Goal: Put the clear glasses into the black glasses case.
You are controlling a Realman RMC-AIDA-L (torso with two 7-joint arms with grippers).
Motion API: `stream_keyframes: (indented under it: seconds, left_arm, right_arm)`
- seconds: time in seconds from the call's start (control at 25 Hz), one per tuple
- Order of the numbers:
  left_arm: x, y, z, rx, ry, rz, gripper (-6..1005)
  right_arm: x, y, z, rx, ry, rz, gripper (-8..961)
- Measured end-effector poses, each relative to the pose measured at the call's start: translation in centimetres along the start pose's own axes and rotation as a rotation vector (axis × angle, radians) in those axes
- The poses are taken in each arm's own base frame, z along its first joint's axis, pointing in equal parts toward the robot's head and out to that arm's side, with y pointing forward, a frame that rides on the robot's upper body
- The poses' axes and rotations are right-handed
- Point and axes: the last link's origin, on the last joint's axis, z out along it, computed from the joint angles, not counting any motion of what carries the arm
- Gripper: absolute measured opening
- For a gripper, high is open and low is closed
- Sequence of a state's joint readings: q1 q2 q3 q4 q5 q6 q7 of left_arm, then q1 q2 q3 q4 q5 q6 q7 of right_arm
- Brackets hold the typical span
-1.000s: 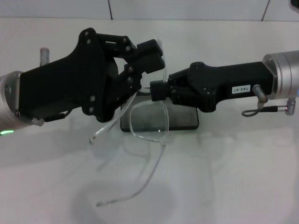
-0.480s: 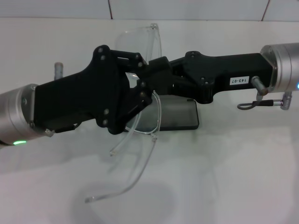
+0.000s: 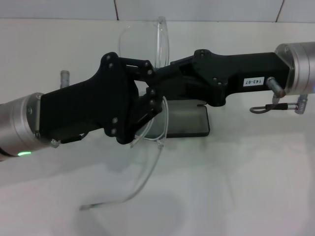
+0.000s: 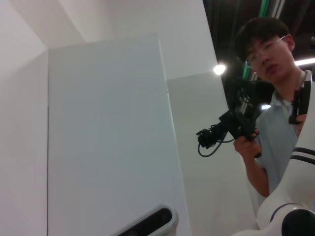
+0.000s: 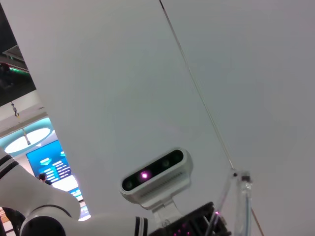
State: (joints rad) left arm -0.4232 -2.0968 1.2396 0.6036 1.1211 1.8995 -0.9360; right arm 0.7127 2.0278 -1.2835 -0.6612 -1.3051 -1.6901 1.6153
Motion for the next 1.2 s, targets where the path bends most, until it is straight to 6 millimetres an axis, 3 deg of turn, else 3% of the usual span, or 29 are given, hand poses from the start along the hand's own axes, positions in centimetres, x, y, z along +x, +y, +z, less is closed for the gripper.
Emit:
stream_keyframes:
  seconds: [0.4,0.84,1.0,1.2]
  left_arm:
    - [-0.1,-0.1,0.1,0.004,0.007,0.01,98]
    - [2.7,0.2,-0.6,0.002,0.044,0.127,98]
    - [2.9,0.8,-1.2,0.014,0.04,0.137,98]
    - [3.4,1.7,-2.6,0.056,0.05,0.156,98]
  right_arm:
    - [-0.1,0.2,-0.2,-0.008,-0.022,0.001,64]
    - [0.7,-0.9,-1.6,0.108,-0.032,0.0,56]
    - [0.4,-1.4,-3.0,0.176,-0.086,0.002,55]
    - [-0.1,-2.2,-6.5,0.332,-0.24,0.034,55]
